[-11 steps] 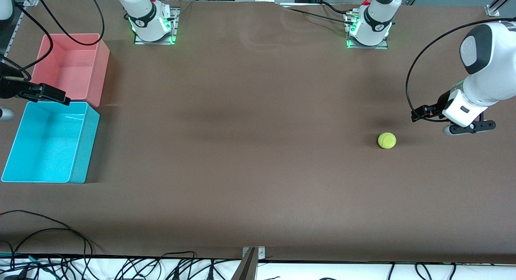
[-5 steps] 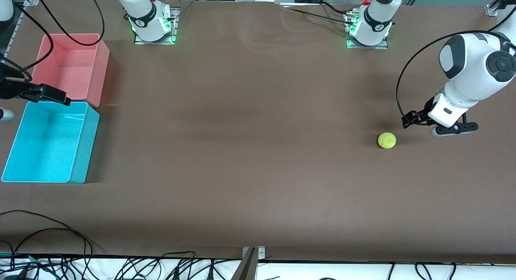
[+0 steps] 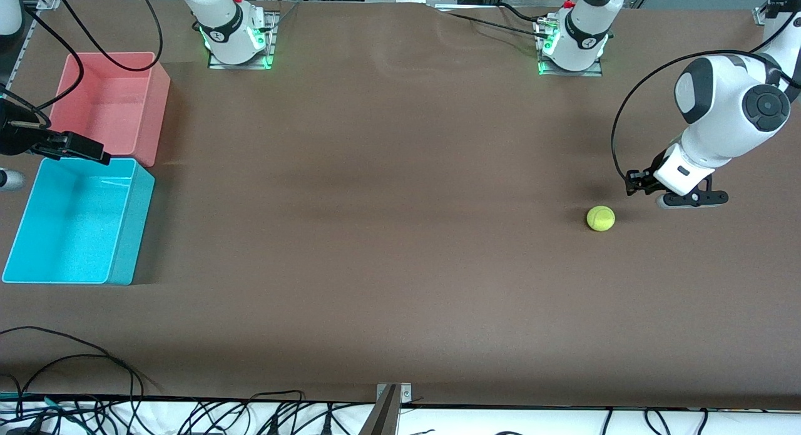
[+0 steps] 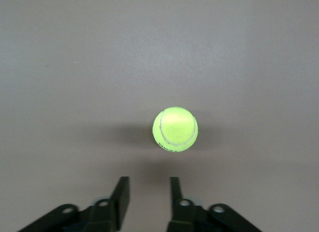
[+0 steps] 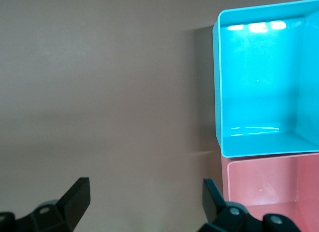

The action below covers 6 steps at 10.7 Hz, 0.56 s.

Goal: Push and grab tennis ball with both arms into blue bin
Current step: 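Move the left gripper out over the tennis ball and lower it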

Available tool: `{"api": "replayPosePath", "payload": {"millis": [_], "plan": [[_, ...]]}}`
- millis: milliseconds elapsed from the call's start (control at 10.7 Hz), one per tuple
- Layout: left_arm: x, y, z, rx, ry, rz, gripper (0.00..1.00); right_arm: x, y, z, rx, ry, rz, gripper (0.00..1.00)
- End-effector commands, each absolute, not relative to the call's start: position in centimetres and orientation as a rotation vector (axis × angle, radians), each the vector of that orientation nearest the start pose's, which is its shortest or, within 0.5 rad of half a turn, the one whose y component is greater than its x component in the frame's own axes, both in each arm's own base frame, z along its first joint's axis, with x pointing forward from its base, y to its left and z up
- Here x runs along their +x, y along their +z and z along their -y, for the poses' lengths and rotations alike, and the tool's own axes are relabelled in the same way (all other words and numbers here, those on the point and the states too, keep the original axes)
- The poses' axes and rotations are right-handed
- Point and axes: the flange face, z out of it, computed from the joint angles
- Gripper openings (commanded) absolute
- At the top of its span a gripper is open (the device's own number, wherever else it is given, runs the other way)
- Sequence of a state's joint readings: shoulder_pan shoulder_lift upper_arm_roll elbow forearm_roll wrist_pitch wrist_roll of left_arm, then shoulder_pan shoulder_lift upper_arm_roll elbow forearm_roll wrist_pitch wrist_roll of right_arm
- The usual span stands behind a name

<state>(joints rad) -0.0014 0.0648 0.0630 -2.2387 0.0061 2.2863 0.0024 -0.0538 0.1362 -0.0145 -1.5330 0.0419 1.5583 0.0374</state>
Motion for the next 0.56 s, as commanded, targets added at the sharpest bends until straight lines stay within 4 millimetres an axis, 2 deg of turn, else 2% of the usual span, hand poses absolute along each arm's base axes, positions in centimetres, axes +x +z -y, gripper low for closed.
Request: {"api": "replayPosePath", "payload": {"millis": [0,187,281,468], "plan": [[52.7,32.9,-3.5,-3.093,0.044,-0.327,0.00,58.9,56.7,3.6,-3.095,0.177,-0.149,1.00],[53.0,32.9,-4.3,-3.004,0.020,-0.751,0.00,58.9,56.7,3.6,-3.095,0.177,-0.149,1.00],[53.1,32.8,-4.4,-2.969,0.016,-0.874,0.00,58.8,56.6,3.6,-3.095,0.180,-0.149,1.00],[53.2,31.3,-5.1,-2.910,0.042,-1.068,0.00,58.8,56.6,3.6,-3.095,0.182,-0.149,1.00]]}}
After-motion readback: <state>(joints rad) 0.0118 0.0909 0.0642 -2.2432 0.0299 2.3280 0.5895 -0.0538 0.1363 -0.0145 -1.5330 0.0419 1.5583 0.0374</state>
